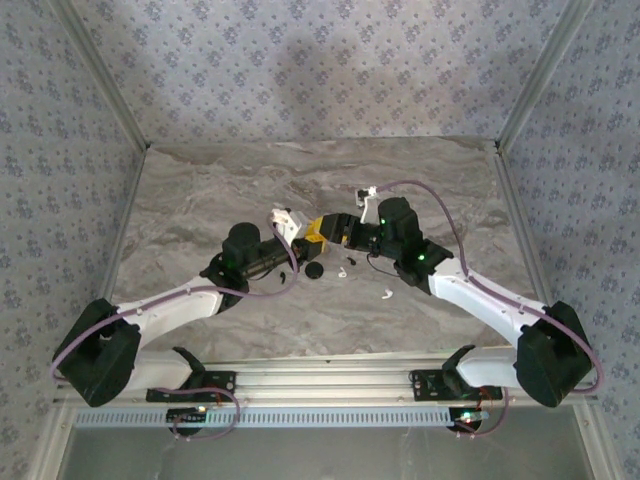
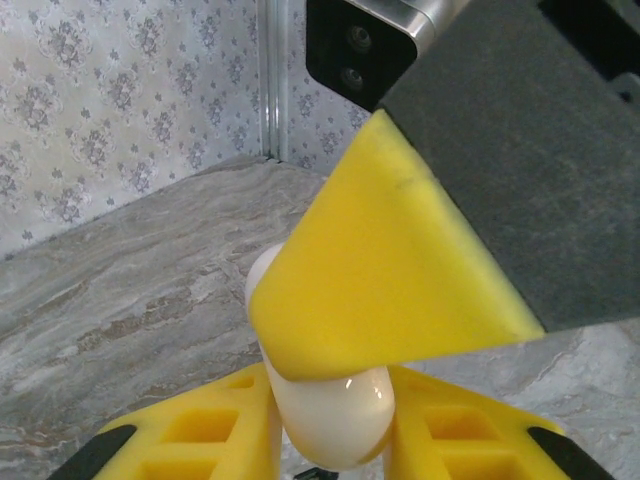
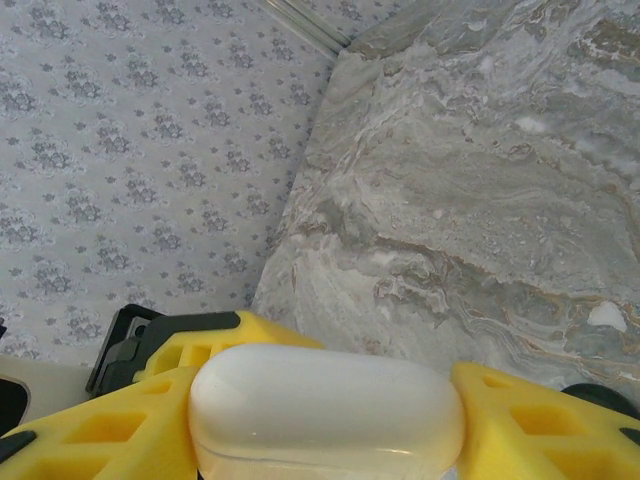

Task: Insert wireless bluetooth earbuds into charging case

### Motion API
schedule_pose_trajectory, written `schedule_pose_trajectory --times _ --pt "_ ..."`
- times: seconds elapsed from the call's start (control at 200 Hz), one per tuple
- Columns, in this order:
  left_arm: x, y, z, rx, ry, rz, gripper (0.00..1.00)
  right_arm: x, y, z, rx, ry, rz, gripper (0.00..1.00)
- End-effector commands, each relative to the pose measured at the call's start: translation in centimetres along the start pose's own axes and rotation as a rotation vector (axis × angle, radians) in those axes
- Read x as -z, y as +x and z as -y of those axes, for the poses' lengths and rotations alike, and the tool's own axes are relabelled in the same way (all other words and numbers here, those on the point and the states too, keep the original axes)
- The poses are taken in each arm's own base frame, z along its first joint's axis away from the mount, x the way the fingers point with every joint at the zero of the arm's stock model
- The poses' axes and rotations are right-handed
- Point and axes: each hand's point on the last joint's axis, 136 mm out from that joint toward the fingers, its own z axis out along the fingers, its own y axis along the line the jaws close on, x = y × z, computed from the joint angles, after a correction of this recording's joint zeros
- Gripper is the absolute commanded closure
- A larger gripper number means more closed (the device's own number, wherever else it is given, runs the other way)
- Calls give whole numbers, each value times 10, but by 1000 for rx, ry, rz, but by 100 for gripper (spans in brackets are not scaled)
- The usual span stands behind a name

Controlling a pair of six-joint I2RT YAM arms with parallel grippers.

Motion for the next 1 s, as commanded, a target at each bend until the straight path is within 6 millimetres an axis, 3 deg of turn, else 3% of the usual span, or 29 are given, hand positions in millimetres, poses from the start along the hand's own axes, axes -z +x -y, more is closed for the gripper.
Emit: schedule_pose_trajectory --times 0.0,0.165,0.225,0.315,0.43,0.69,0.864,0.994 --pt "0 -37 6 -11 20 97 75 5 0 -11 20 -25 7 42" --pt "0 -34 9 -9 44 83 79 11 -2 -10 65 -2 12 41" --pt "-1 -33 11 -12 62 77 79 17 -4 -8 108 13 17 35" --pt "1 -33 13 -2 102 80 79 35 -13 -8 210 48 37 24" --pt "4 -36 14 21 175 95 80 60 -25 -6 361 63 47 23" --pt "10 -47 21 50 344 148 81 100 -28 -25 700 -150 -85 36" --pt "10 -54 36 41 460 151 81 110 -13 -32 923 -316 -170 41" --pt "13 -62 43 33 516 171 81 105 -14 -32 1020 -340 -186 42"
